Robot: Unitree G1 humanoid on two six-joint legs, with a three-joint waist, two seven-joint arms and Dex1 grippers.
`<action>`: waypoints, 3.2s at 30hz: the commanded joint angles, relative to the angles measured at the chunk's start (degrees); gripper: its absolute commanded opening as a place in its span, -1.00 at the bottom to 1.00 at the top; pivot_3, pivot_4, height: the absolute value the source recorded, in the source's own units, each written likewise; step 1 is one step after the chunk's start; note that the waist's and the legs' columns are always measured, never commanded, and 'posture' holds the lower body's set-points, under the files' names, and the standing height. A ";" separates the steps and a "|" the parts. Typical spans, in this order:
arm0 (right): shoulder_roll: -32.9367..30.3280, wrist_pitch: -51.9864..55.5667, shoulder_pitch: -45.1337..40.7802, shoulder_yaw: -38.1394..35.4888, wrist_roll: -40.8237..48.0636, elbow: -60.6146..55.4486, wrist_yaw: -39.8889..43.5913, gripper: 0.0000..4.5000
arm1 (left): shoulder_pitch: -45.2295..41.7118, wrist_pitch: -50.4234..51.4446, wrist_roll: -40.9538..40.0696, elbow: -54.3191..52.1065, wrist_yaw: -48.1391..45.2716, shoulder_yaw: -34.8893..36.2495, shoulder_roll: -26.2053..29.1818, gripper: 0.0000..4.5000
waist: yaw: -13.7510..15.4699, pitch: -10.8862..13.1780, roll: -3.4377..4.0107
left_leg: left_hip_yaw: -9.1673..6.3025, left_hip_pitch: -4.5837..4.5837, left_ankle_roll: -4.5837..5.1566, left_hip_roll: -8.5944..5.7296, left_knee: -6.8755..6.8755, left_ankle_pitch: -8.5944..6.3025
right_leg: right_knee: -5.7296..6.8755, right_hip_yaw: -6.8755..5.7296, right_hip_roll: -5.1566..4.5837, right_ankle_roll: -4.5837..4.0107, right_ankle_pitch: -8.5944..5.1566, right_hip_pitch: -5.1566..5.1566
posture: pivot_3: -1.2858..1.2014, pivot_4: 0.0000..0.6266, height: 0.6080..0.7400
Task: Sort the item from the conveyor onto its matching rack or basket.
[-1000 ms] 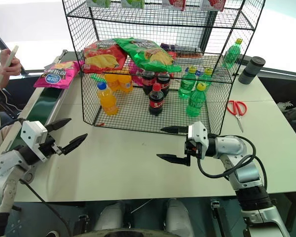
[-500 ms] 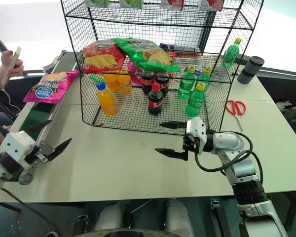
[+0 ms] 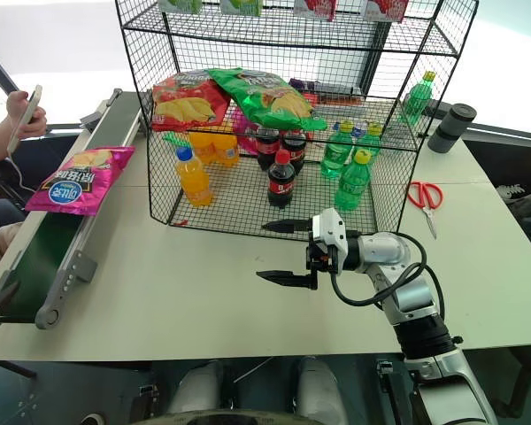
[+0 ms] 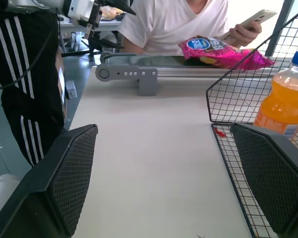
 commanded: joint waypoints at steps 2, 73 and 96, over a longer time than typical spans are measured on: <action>0.02 0.30 -0.37 -0.46 0.94 -1.10 0.37 0.98 | -1.53 -0.83 0.91 2.09 3.17 -3.27 1.55 1.00 | -0.12 0.01 0.02 | 0.04 0.00 0.00 0.00 0.00 0.00 | 0.02 0.00 -0.01 0.00 0.00 -0.03 | 0.03 -0.52 0.79; -7.54 1.04 3.52 -6.99 1.99 -3.25 -0.45 1.00 | -5.32 40.97 -71.95 -39.43 -27.63 -13.49 8.31 -0.96 | -0.07 -0.03 -0.05 | 0.42 0.03 -0.08 0.03 0.01 0.05 | 0.16 0.05 0.03 0.03 0.02 0.08 | 0.03 -0.52 0.79; -19.32 39.81 10.83 -14.85 30.76 -21.07 -2.21 1.00 | -28.43 107.76 -113.32 -34.98 -38.70 -30.68 1.05 -0.96 | -0.12 -0.09 -0.14 | 0.00 0.02 -0.31 -0.16 0.03 0.18 | 0.03 0.09 0.24 -0.02 0.00 0.28 | 0.03 -0.52 0.79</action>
